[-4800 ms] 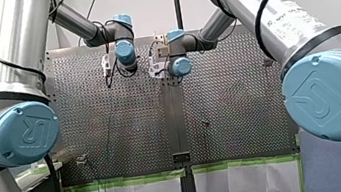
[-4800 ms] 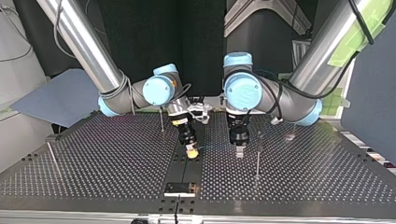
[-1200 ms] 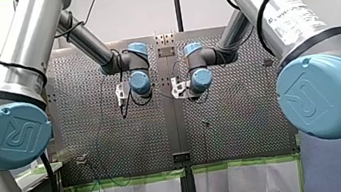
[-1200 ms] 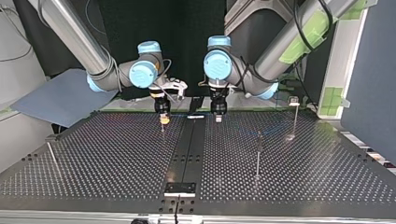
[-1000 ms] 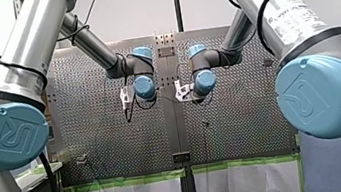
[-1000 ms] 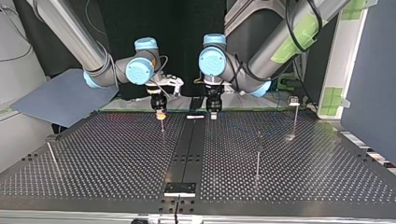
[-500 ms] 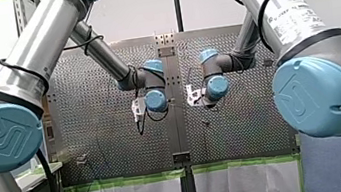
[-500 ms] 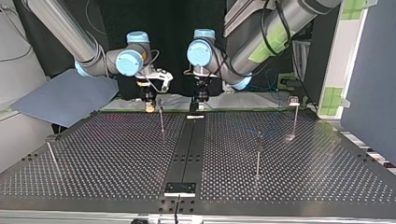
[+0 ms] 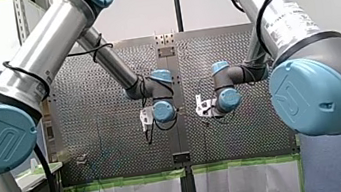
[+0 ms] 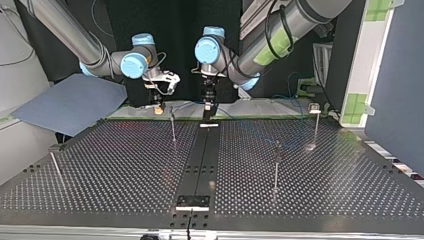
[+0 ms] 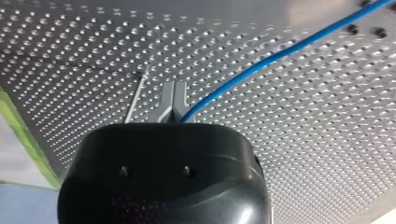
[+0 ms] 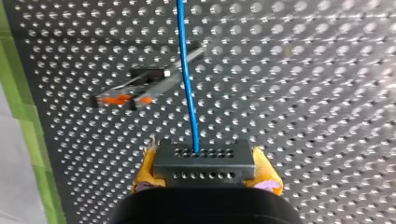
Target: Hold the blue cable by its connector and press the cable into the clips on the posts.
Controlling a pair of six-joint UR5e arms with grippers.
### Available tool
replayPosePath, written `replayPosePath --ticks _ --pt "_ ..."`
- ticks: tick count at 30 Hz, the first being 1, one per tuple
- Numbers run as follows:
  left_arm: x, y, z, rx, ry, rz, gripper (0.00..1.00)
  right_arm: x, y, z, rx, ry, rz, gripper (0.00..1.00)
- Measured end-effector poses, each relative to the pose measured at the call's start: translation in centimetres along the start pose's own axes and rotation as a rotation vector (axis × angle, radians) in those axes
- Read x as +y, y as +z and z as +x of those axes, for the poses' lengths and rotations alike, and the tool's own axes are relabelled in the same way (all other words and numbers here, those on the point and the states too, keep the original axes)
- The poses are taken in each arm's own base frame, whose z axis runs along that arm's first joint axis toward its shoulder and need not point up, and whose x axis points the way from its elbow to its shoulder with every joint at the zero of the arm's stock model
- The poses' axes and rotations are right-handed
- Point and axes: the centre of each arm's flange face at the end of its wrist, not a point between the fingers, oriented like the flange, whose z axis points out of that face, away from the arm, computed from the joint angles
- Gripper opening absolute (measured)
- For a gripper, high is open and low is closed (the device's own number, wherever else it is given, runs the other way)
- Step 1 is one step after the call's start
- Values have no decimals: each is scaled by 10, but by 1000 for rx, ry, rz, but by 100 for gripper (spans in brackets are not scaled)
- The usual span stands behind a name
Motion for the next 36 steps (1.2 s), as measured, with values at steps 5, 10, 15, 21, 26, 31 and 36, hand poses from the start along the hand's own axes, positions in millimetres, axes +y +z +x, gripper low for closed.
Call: replayPosePath --ticks 5,10,15,21,26,31,36 --pt "-5 1 16 -14 -8 -3 2 12 8 -16 -9 34 18 0" --pt "-9 -2 28 -27 -11 -23 2 25 10 -22 -2 72 32 0" --pt "-11 -4 38 -23 -7 -29 2 37 13 -22 20 92 36 0" --pt "-23 -13 47 -33 -12 -27 2 42 15 -21 31 102 53 0" --pt "-34 -12 55 -25 -6 -24 2 45 17 -20 37 99 88 0" --pt "-45 -9 71 9 20 -24 2 48 16 -23 31 75 120 0" --pt "-49 -5 83 34 44 -51 2 55 15 -31 37 67 148 0"
